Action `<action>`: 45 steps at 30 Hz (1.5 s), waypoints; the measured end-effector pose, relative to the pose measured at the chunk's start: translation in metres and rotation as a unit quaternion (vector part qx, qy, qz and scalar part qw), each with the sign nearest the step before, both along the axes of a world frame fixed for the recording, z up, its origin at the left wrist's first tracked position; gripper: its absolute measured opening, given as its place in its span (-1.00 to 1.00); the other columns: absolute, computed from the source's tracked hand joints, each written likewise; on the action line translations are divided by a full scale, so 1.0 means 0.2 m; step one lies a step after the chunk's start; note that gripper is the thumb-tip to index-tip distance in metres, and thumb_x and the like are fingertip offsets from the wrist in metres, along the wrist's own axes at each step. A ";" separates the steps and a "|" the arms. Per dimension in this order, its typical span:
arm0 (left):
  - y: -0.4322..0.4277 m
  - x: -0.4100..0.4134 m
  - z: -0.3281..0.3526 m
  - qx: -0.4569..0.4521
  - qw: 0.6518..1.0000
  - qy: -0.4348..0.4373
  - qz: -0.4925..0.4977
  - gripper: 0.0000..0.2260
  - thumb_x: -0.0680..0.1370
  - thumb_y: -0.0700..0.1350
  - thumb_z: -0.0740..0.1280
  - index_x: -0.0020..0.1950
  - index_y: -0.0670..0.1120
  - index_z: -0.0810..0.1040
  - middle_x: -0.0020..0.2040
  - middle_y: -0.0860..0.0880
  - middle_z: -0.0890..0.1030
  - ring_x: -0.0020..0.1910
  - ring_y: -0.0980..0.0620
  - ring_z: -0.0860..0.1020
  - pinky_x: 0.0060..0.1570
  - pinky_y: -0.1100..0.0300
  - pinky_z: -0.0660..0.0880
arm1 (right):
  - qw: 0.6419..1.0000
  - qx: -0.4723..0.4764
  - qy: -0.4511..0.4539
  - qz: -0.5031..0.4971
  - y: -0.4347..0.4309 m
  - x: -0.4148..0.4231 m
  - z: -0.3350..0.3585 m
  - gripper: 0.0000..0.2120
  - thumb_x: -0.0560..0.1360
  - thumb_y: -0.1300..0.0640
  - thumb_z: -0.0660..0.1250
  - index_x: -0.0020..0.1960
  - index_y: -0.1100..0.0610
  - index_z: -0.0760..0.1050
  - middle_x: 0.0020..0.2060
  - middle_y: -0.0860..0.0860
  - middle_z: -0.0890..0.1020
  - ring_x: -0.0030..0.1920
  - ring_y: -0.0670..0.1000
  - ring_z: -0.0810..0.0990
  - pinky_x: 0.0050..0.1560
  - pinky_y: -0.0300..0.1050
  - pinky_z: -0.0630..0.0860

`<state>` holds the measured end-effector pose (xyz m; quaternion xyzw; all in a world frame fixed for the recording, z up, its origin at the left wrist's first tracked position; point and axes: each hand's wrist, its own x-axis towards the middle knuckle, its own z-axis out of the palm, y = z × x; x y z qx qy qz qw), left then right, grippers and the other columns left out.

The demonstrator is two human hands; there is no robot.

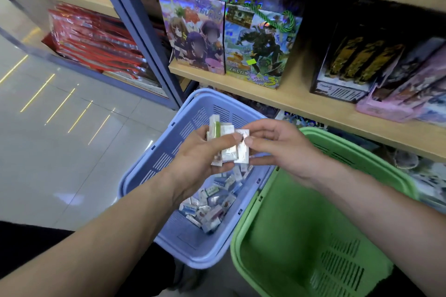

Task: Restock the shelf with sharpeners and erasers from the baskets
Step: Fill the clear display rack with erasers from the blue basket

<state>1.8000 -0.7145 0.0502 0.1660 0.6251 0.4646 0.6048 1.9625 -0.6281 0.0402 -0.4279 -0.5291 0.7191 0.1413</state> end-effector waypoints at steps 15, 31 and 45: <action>0.19 0.38 0.23 0.056 0.995 0.051 -0.067 -0.77 0.51 -0.16 0.50 0.11 -0.07 0.55 -0.20 0.00 0.64 -0.21 0.00 0.59 -0.32 0.22 0.52 | 0.985 0.021 0.080 -0.153 0.00 0.48 0.25 -0.85 0.56 0.27 0.34 0.08 0.12 0.62 -0.08 0.08 0.73 -0.08 0.05 0.64 0.06 0.08 0.51; 0.29 0.80 0.82 0.202 0.949 0.188 -0.152 -0.77 0.47 -0.20 0.53 0.06 -0.11 0.55 -0.28 -0.01 0.62 -0.31 0.00 0.60 -0.29 0.07 0.58 | 0.929 0.174 0.181 -0.271 -0.06 0.99 0.89 -0.75 0.53 0.24 0.39 0.19 0.05 0.59 -0.13 0.10 0.63 -0.26 0.15 0.60 -0.45 -0.16 0.53; 0.78 1.25 1.35 0.361 0.829 0.366 -0.219 -0.70 0.48 -0.08 0.55 0.06 0.05 0.46 -0.16 0.17 0.57 -0.38 0.26 0.54 -0.43 0.45 0.41 | 0.790 0.424 -0.082 -0.435 0.58 1.65 1.41 -0.88 0.54 0.21 0.45 0.03 0.02 0.62 -0.13 -0.03 0.67 -0.18 -0.06 0.65 -0.35 -0.36 0.52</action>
